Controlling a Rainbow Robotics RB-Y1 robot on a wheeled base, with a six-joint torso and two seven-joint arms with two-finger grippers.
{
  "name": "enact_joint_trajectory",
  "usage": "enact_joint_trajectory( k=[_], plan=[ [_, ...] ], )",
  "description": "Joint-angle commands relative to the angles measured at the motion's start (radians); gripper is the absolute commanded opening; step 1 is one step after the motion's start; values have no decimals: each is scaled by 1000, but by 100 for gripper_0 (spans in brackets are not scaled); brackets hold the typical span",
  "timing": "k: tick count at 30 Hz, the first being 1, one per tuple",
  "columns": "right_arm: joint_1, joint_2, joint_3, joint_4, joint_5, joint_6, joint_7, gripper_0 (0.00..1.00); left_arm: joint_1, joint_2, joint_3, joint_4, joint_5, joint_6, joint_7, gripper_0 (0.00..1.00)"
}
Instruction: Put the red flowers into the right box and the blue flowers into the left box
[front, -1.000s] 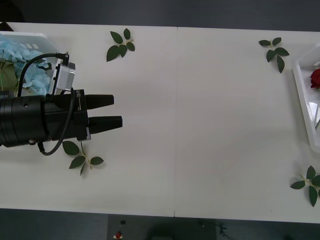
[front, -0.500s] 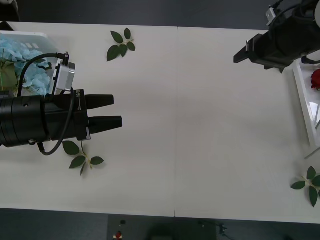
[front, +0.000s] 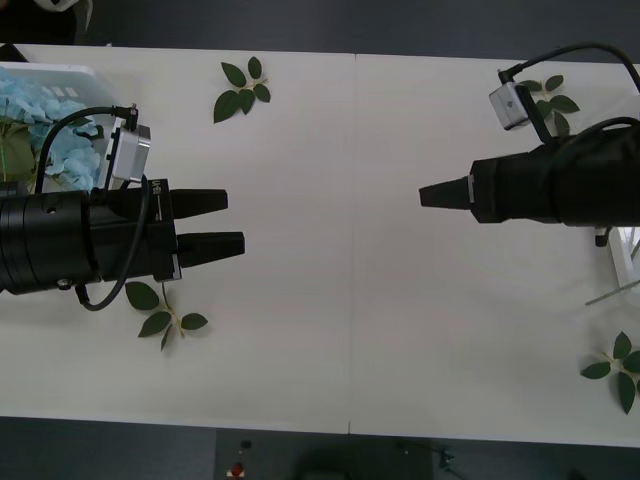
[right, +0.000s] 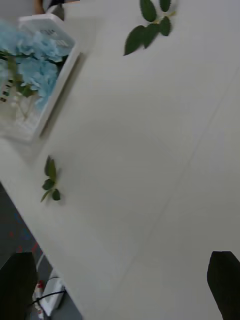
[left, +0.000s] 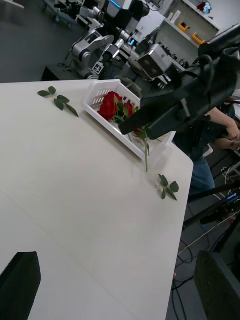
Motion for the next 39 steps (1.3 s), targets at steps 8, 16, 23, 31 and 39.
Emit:
enact_joint_trajectory(
  k=[8, 16, 23, 31, 39],
  plan=[
    [196, -16, -210, -35, -594, 179, 720, 100, -20, 8, 13, -10, -1, -6, -11, 90],
    [236, -12, -212, -109, -726, 193, 1013, 100, -20, 8, 13, -10, -1, -6, -11, 89],
    [249, 4, -209, -164, -755, 173, 1050, 100, -20, 8, 13, -10, -1, -6, -11, 89],
    [249, 18, -194, -167, -754, 173, 1053, 100, -20, 8, 13, -10, -1, -6, -11, 89],
    [252, 34, -189, -164, -752, 176, 1042, 100, -20, 8, 13, -10, -1, -6, -11, 89]
  ],
)
